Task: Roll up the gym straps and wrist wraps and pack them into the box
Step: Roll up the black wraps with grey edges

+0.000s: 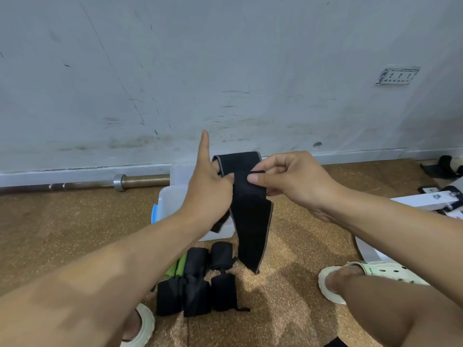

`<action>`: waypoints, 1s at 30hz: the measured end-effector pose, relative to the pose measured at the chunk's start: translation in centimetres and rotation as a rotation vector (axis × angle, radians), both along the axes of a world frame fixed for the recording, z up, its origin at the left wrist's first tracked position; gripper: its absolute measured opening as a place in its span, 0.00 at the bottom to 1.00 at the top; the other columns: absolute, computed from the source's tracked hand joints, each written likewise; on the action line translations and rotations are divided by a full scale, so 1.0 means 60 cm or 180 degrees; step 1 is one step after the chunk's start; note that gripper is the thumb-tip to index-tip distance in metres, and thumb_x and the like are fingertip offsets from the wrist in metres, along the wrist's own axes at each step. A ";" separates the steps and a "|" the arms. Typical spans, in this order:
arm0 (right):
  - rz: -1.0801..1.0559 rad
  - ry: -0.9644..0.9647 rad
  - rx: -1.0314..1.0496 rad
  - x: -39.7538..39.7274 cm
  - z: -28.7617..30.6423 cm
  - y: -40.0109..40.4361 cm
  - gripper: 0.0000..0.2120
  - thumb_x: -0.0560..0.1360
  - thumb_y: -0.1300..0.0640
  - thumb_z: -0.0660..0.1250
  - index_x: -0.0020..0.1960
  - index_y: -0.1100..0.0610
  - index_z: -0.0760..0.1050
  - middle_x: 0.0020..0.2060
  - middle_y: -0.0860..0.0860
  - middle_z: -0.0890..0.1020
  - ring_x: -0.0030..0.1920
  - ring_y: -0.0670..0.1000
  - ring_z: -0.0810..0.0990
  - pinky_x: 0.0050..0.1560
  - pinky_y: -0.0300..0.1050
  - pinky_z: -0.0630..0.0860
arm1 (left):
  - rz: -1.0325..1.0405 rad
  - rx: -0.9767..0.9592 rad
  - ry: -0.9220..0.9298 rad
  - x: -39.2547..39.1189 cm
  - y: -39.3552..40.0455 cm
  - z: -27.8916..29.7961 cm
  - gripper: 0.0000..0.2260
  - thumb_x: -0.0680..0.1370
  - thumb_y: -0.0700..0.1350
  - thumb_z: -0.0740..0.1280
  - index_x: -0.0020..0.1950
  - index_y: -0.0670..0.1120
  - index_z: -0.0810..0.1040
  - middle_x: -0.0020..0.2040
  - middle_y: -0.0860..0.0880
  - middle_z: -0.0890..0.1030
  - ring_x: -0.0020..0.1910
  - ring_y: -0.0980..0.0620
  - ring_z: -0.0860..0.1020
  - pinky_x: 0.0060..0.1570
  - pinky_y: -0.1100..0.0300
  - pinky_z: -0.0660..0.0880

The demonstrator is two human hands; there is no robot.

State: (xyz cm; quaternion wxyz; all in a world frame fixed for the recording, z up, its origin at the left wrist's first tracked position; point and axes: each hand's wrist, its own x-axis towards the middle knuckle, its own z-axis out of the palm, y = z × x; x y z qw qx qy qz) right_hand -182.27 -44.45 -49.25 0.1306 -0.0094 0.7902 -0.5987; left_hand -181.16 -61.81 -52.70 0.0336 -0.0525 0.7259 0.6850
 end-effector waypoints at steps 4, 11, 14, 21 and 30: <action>-0.0095 0.0072 0.0100 0.000 0.000 0.000 0.10 0.70 0.61 0.80 0.47 0.57 0.81 0.32 0.50 0.84 0.31 0.44 0.81 0.34 0.35 0.77 | -0.0018 0.0234 -0.0159 -0.004 0.008 -0.002 0.42 0.82 0.32 0.62 0.80 0.68 0.44 0.67 0.38 0.78 0.57 0.35 0.82 0.61 0.35 0.77; -0.0283 0.0289 0.0343 0.001 0.002 0.002 0.15 0.68 0.58 0.83 0.48 0.57 0.78 0.32 0.50 0.84 0.31 0.49 0.82 0.35 0.40 0.75 | 0.0017 0.0623 -0.0236 -0.003 0.015 -0.007 0.40 0.79 0.39 0.64 0.81 0.66 0.48 0.44 0.44 0.74 0.46 0.44 0.74 0.66 0.33 0.72; -0.0339 0.0356 0.0537 0.001 0.005 0.003 0.17 0.67 0.55 0.84 0.47 0.55 0.78 0.36 0.54 0.86 0.41 0.61 0.86 0.46 0.56 0.81 | -0.0053 0.0367 -0.0272 0.003 0.018 -0.006 0.44 0.71 0.50 0.68 0.80 0.68 0.46 0.38 0.41 0.74 0.44 0.37 0.78 0.63 0.33 0.75; -0.0379 0.0404 0.0568 0.004 0.008 0.002 0.17 0.67 0.54 0.83 0.48 0.55 0.77 0.36 0.53 0.86 0.38 0.54 0.87 0.43 0.50 0.81 | -0.0020 -0.0010 -0.0170 0.009 0.018 -0.011 0.48 0.67 0.57 0.72 0.78 0.70 0.45 0.54 0.31 0.80 0.54 0.32 0.82 0.60 0.34 0.77; -0.0317 0.0549 0.0226 -0.001 0.005 0.004 0.15 0.70 0.56 0.81 0.49 0.55 0.77 0.38 0.55 0.86 0.38 0.56 0.85 0.48 0.56 0.82 | 0.0108 0.0316 -0.0347 -0.008 0.011 -0.036 0.32 0.82 0.51 0.62 0.80 0.66 0.49 0.51 0.36 0.85 0.56 0.36 0.83 0.63 0.38 0.77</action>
